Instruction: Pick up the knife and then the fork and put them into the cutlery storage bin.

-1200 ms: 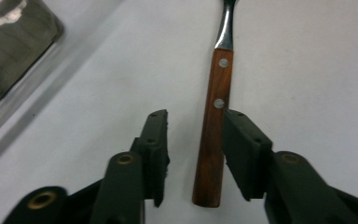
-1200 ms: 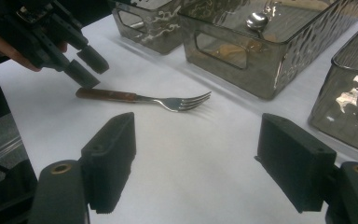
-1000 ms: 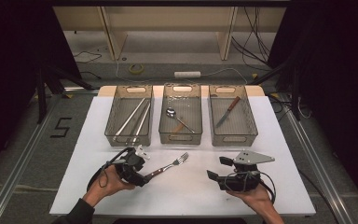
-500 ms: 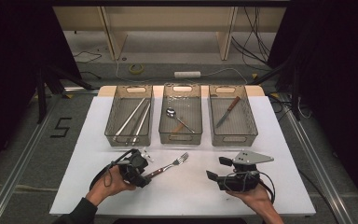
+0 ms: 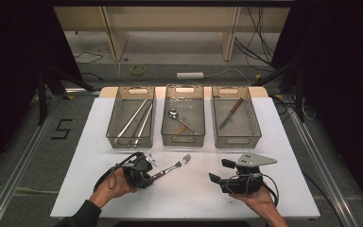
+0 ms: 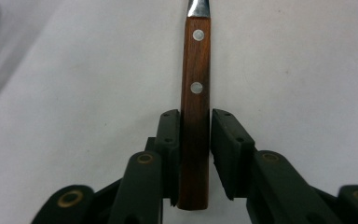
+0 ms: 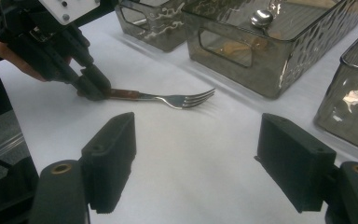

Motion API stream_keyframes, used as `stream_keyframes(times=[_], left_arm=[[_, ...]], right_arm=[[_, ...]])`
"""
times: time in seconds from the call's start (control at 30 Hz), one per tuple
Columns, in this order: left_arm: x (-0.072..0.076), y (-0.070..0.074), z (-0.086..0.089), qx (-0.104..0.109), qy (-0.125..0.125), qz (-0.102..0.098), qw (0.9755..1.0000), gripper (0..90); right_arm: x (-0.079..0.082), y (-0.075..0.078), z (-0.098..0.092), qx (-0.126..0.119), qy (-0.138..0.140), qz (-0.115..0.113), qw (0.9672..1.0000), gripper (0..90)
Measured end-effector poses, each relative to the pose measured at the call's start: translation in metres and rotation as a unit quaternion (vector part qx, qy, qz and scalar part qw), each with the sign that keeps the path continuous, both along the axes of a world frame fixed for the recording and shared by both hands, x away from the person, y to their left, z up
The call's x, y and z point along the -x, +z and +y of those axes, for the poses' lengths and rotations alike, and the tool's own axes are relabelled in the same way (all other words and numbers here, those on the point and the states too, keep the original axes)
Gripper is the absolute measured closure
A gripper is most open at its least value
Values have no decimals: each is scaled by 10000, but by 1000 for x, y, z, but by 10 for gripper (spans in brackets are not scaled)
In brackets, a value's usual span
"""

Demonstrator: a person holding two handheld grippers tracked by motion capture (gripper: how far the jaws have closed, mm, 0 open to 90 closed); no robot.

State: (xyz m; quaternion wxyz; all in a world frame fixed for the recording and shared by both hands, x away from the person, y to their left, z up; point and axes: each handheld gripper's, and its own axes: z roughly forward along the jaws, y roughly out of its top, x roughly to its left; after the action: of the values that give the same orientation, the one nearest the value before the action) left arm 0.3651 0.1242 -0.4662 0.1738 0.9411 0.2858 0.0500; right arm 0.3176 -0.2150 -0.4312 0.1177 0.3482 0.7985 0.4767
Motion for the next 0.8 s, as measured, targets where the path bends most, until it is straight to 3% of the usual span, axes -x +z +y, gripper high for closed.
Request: stream_keyframes(times=[0.4,0.5,0.8], left_arm=[[1,4,0,196,-97,-95,9997,753],[3,10,-1,258,-113,-122,9995,753],[10,21,-8,288,-245,-127,9992,753]], right_arm=[[0,0,4,-3,76,14,10000,296],[1,0,9,118,117,-85,9998,296],[-2,-3,40,374,601,-243,9972,296]])
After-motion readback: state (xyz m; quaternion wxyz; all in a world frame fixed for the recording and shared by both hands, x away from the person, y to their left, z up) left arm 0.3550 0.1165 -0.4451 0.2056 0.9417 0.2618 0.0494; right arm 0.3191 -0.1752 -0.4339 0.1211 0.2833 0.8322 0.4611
